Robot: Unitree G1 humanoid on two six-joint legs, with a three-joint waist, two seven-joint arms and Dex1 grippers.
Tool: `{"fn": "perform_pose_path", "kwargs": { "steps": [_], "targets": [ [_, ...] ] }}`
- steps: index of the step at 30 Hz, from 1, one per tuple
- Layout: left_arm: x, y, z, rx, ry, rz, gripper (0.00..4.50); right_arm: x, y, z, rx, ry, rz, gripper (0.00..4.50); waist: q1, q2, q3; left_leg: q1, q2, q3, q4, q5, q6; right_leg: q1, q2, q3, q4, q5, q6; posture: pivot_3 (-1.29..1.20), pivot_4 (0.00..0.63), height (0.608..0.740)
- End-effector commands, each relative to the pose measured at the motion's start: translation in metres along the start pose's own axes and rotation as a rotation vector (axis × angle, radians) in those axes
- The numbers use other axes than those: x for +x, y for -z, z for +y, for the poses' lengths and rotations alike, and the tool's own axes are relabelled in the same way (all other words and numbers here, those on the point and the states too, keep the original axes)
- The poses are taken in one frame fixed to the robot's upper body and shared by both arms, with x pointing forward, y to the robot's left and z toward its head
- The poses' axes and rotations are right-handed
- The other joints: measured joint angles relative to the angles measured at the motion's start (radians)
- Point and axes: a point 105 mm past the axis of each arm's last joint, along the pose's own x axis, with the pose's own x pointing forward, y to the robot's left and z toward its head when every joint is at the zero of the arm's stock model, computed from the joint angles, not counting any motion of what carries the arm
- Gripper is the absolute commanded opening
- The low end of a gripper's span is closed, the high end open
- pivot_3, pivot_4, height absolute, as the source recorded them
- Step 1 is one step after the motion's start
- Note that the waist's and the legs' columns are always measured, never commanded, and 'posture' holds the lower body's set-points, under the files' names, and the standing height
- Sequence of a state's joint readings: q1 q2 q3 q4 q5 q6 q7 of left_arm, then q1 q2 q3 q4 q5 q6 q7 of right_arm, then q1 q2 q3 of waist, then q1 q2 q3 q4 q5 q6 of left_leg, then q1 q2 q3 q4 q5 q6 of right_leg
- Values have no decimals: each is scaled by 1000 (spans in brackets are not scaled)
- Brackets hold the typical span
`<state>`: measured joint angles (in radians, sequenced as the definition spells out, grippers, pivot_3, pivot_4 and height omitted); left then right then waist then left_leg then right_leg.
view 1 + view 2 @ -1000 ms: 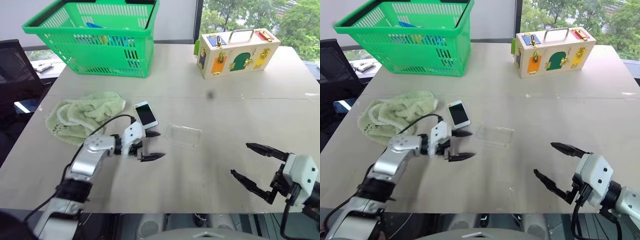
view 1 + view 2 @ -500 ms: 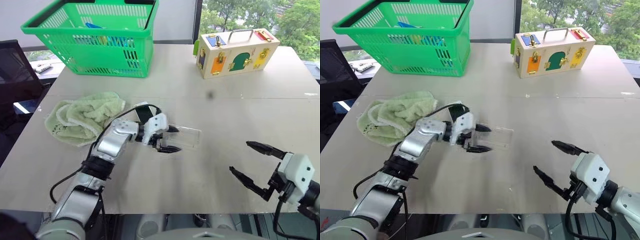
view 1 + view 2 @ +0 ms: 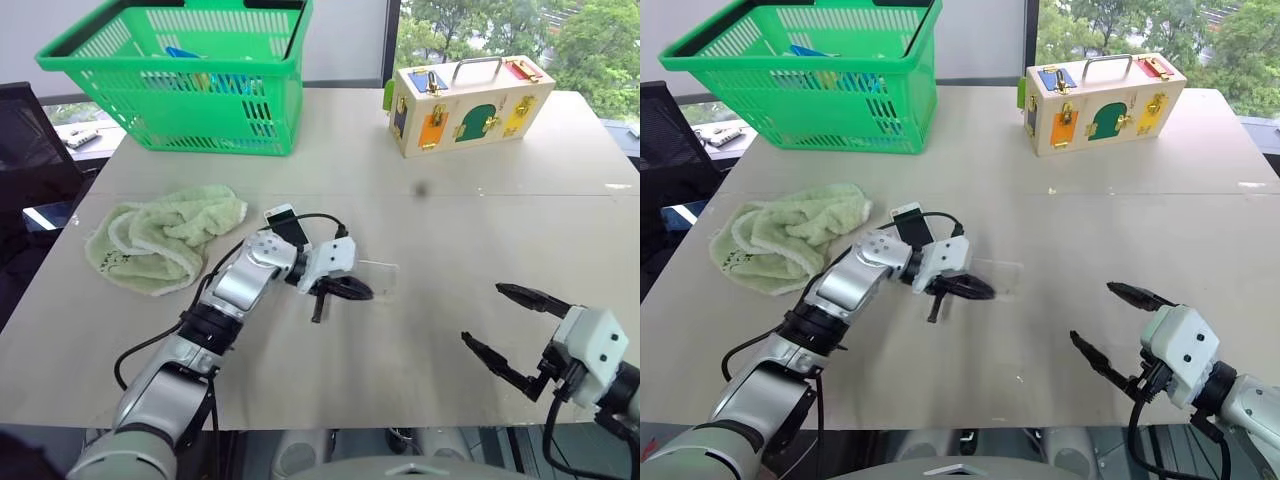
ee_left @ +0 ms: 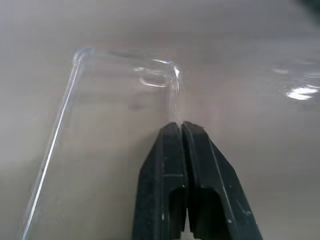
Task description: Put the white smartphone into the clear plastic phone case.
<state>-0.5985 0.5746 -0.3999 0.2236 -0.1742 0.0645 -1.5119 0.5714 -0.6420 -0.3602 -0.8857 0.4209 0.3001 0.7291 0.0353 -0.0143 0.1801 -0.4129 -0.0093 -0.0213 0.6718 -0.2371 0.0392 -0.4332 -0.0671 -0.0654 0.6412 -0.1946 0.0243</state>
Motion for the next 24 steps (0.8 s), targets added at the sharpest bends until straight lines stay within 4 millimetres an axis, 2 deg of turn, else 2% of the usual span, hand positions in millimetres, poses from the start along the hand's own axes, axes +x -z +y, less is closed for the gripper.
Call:
{"fn": "perform_pose_path", "kwargs": {
  "steps": [1, 6, 9, 12, 17, 21, 24],
  "targets": [
    [-30, -13, -2, 138, 51, -21, 41, 1, -9, 2, -34, -12, -27, 4500, 2, 0, 0, 0, 0, 0, 0, 0, 0, 0, 0, 0, 0, 0, 0, 0, 150, 740],
    [-52, -15, -7, 171, 95, 16, 41, 3, -9, 1, -37, -21, -29, 4500, 5, 0, 0, -1, 0, -1, 1, 0, 0, 0, -1, 0, 0, 0, 0, 0, 150, 740],
    [-49, -15, -14, 161, 115, -11, 41, 4, -8, 3, -36, -26, -29, 4500, 3, 0, 0, -1, 0, 1, 1, 0, 0, 0, -1, 1, 0, 0, 0, 0, 150, 740],
    [-43, -18, -18, 62, 87, -45, 41, 5, -8, 5, -36, -31, -28, 4500, 2, 0, 0, -1, 0, 2, 1, -1, 1, 0, -1, 1, -1, 0, 0, 0, 150, 740],
    [-39, -18, -20, -131, -81, -46, 41, 5, -8, 6, -35, -33, -27, 4500, 0, 0, 0, 0, 1, 1, 1, -1, 1, 0, 0, 2, 0, 0, 0, 0, 150, 740],
    [-42, -12, -21, -314, -267, -14, 41, 7, -7, 6, -33, -38, -28, 4500, -6, 0, 0, 0, 2, 0, 1, -1, 1, 0, 0, 4, 0, 0, 0, 0, 150, 740],
    [-46, -1, -15, -436, -438, 17, 41, 8, -5, 5, -30, -48, -32, 4500, -7, 0, 0, 0, 2, -1, 1, -1, 1, 0, 0, 3, 0, 0, 0, 0, 150, 740]
  ]
}}
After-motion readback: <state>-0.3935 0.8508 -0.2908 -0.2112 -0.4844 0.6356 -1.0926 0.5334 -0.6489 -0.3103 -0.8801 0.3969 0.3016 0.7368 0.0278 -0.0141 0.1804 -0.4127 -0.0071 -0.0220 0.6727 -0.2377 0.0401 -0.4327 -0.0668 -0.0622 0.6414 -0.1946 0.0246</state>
